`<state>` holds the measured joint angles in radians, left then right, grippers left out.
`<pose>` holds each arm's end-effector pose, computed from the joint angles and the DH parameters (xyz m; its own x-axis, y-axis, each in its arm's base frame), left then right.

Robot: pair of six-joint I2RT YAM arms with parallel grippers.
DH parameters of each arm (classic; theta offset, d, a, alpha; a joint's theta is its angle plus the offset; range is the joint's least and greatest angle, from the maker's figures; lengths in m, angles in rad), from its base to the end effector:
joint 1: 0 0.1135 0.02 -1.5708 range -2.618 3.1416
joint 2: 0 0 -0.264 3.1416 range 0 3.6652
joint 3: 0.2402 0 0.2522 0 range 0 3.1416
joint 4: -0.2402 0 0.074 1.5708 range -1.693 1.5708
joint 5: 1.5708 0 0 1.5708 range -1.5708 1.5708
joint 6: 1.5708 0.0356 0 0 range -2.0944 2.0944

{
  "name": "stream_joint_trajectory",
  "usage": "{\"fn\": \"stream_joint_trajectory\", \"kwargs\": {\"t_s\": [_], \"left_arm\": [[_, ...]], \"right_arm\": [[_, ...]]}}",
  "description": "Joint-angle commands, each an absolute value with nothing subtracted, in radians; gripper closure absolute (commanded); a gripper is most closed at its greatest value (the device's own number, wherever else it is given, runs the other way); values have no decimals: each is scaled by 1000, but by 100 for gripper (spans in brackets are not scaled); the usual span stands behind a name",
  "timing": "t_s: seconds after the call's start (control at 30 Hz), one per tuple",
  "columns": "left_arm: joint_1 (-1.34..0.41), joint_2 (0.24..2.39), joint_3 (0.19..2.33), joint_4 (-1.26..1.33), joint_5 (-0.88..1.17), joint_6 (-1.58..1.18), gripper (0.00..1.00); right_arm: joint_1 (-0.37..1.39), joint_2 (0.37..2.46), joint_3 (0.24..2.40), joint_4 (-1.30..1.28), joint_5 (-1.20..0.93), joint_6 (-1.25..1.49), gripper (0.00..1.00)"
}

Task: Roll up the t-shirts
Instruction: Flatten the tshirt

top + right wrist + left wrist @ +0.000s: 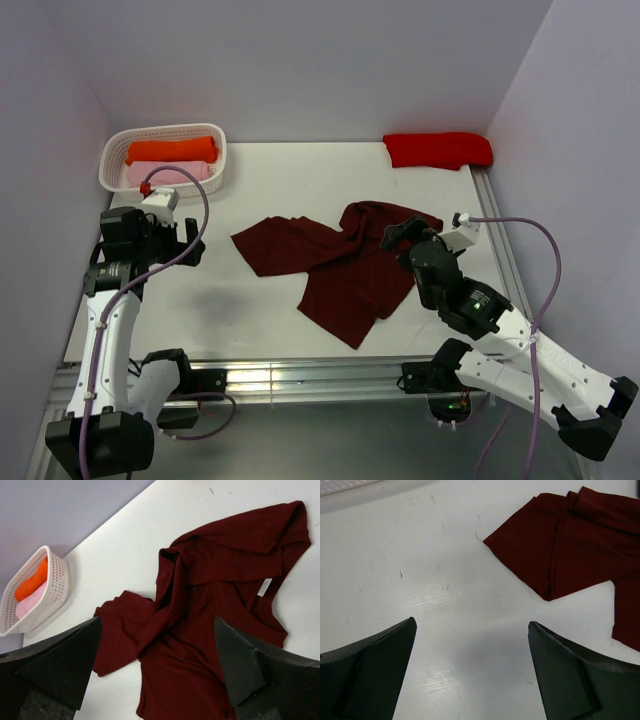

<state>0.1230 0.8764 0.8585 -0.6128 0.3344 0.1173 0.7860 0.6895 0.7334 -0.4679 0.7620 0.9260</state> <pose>0.1840 0.0110 0.3085 -0.5640 0.0417 -0.8247 0.2147 0.9718 -0.0977 0.1229 0.0883 0.3111 -0.2284 0.5895 -0.7748 0.1920 0.8075 0.5577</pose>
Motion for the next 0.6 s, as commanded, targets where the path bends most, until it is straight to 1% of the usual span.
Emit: {"fn": "stream_joint_trajectory", "kwargs": {"t_s": [0.0,0.27,0.3,0.33,0.43,0.57], "left_arm": [[126,877,861,-606,342,114,1],[126,893,859,-612,367,123,1],[126,897,859,-612,371,127,1],[126,903,862,-617,380,132,1],[126,960,882,-650,429,166,1],[121,1098,943,-725,488,288,5]], "right_arm": [[788,687,755,-500,785,953,0],[790,776,802,-636,698,997,1],[788,802,796,-646,645,1012,2],[788,816,792,-644,617,1020,8],[804,862,747,-632,530,1071,14],[899,894,700,-650,520,1150,18]]}}
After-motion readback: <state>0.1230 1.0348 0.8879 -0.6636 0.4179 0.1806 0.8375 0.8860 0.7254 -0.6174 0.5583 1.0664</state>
